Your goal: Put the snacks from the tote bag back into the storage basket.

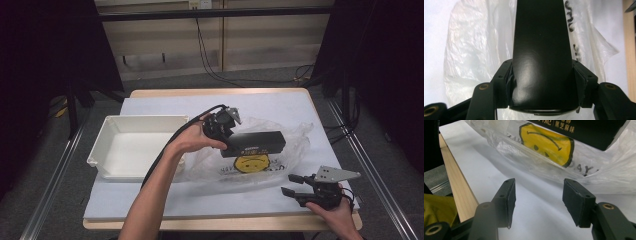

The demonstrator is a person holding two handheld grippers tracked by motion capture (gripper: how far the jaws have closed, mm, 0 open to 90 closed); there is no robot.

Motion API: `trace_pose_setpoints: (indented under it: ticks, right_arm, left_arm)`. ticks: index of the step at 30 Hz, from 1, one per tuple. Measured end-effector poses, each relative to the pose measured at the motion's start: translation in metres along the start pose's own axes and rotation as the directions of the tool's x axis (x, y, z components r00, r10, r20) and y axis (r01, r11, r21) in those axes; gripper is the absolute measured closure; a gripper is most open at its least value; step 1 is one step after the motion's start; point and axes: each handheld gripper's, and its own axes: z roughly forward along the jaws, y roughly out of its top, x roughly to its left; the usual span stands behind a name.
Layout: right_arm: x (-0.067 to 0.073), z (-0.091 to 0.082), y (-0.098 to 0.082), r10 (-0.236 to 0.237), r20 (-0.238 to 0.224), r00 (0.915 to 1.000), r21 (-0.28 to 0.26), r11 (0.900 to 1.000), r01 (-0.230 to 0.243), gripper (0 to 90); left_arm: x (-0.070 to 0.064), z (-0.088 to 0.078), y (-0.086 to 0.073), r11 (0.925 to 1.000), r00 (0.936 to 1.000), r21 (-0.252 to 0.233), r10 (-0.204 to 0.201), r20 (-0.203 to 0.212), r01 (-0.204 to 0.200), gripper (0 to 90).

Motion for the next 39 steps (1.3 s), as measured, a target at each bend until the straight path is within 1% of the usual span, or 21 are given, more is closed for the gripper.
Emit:
trace_pose_setpoints:
  ticks: [2, 3, 6, 10, 15, 20, 21, 22, 24, 25, 26, 27, 28, 30, 31, 32, 33, 35, 37, 39]
  right_arm:
    - [0.000, 0.000, 0.000, 0.000, 0.000, 1.0000, 0.001, 1.000, 0.000, 44.1]
    - [0.000, 0.000, 0.000, -0.001, 0.000, 1.0000, -0.001, 1.000, 0.001, 44.1]
    - [0.000, 0.000, 0.000, 0.001, 0.001, 1.0000, -0.004, 1.000, -0.001, 44.0]
    - [0.000, -0.001, 0.000, 0.001, 0.002, 1.0000, -0.004, 1.000, -0.001, 43.6]
    - [0.001, -0.002, 0.001, -0.001, 0.001, 1.0000, -0.016, 1.000, 0.001, 41.7]
    - [0.001, -0.003, 0.001, 0.000, 0.007, 1.0000, -0.018, 1.000, 0.000, 41.1]
    - [0.001, -0.003, 0.001, 0.000, 0.005, 1.0000, -0.019, 1.000, 0.000, 41.1]
    - [0.001, -0.003, 0.001, -0.001, 0.005, 1.0000, -0.020, 1.000, 0.001, 41.0]
    - [0.000, -0.003, 0.001, -0.002, 0.002, 1.0000, -0.021, 1.000, 0.002, 40.7]
    - [0.000, -0.003, 0.001, -0.005, 0.004, 1.0000, -0.020, 1.000, 0.005, 40.4]
    - [0.000, -0.003, 0.001, -0.003, 0.003, 1.0000, -0.020, 1.000, 0.003, 39.8]
    - [0.000, -0.003, 0.001, 0.000, 0.003, 1.0000, -0.020, 1.000, 0.000, 38.9]
    - [0.000, -0.004, 0.001, 0.001, 0.004, 1.0000, -0.021, 1.000, -0.001, 38.6]
    - [0.000, -0.004, 0.001, 0.002, 0.005, 1.0000, -0.022, 1.000, -0.002, 37.8]
    - [0.000, -0.004, 0.001, 0.003, 0.006, 1.0000, -0.023, 1.000, -0.002, 36.7]
    - [0.000, -0.004, 0.001, 0.003, 0.006, 1.0000, -0.023, 1.000, -0.002, 36.7]
    - [0.001, -0.004, 0.001, 0.006, 0.009, 0.9999, -0.023, 1.000, -0.006, 34.0]
    - [0.001, -0.004, 0.001, 0.007, 0.012, 0.9999, -0.024, 1.000, -0.007, 32.8]
    - [0.001, -0.005, 0.001, 0.005, 0.014, 0.9999, -0.032, 0.999, -0.005, 31.9]
    - [0.002, -0.006, 0.001, 0.005, 0.017, 0.9998, -0.041, 0.999, -0.004, 31.1]
  left_arm:
    - [0.000, -0.001, 0.000, 1.0000, 1.0000, -0.009, 0.002, -0.006, -0.002, 43.0]
    - [0.001, -0.005, 0.001, 0.9997, 0.9999, -0.024, 0.003, -0.010, -0.003, 43.1]
    - [0.001, -0.008, 0.001, 0.9992, 0.9999, -0.040, 0.004, -0.009, -0.004, 43.1]
    - [0.000, -0.012, 0.000, 0.9994, 0.9997, -0.032, 0.008, -0.023, -0.009, 43.1]
    - [-0.005, -0.016, 0.001, 0.9985, 0.9991, -0.047, 0.028, -0.032, -0.029, 43.1]
    - [-0.009, -0.021, 0.002, 0.9971, 0.9987, -0.064, 0.038, -0.034, -0.040, 43.1]
    - [-0.009, -0.022, 0.002, 0.9969, 0.9989, -0.070, 0.034, -0.032, -0.036, 43.1]
    - [-0.010, -0.023, 0.002, 0.9969, 0.9987, -0.069, 0.036, -0.037, -0.039, 43.1]
    - [-0.010, -0.026, 0.002, 0.9968, 0.9986, -0.069, 0.038, -0.036, -0.040, 43.1]
    - [-0.010, -0.027, 0.001, 0.9969, 0.9989, -0.071, 0.033, -0.033, -0.035, 43.1]
    - [-0.011, -0.028, 0.001, 0.9956, 0.9989, -0.087, 0.030, -0.036, -0.033, 43.1]
    - [-0.011, -0.030, 0.001, 0.9959, 0.9987, -0.083, 0.034, -0.037, -0.037, 43.1]
    - [-0.011, -0.031, 0.001, 0.9951, 0.9988, -0.092, 0.032, -0.036, -0.035, 43.1]
    - [-0.011, -0.033, 0.001, 0.9957, 0.9987, -0.084, 0.037, -0.036, -0.040, 43.1]
    - [-0.012, -0.034, 0.000, 0.9948, 0.9987, -0.095, 0.034, -0.038, -0.038, 43.0]
    - [-0.012, -0.034, 0.000, 0.9948, 0.9987, -0.095, 0.034, -0.038, -0.038, 43.1]
    - [-0.013, -0.036, 0.000, 0.9951, 0.9986, -0.091, 0.037, -0.039, -0.040, 43.0]
    - [-0.014, -0.038, -0.001, 0.9941, 0.9981, -0.100, 0.038, -0.048, -0.043, 43.1]
    - [-0.014, -0.041, -0.002, 0.9946, 0.9981, -0.095, 0.038, -0.049, -0.043, 43.1]
    - [-0.015, -0.043, -0.003, 0.9936, 0.9980, -0.106, 0.034, -0.053, -0.039, 43.1]
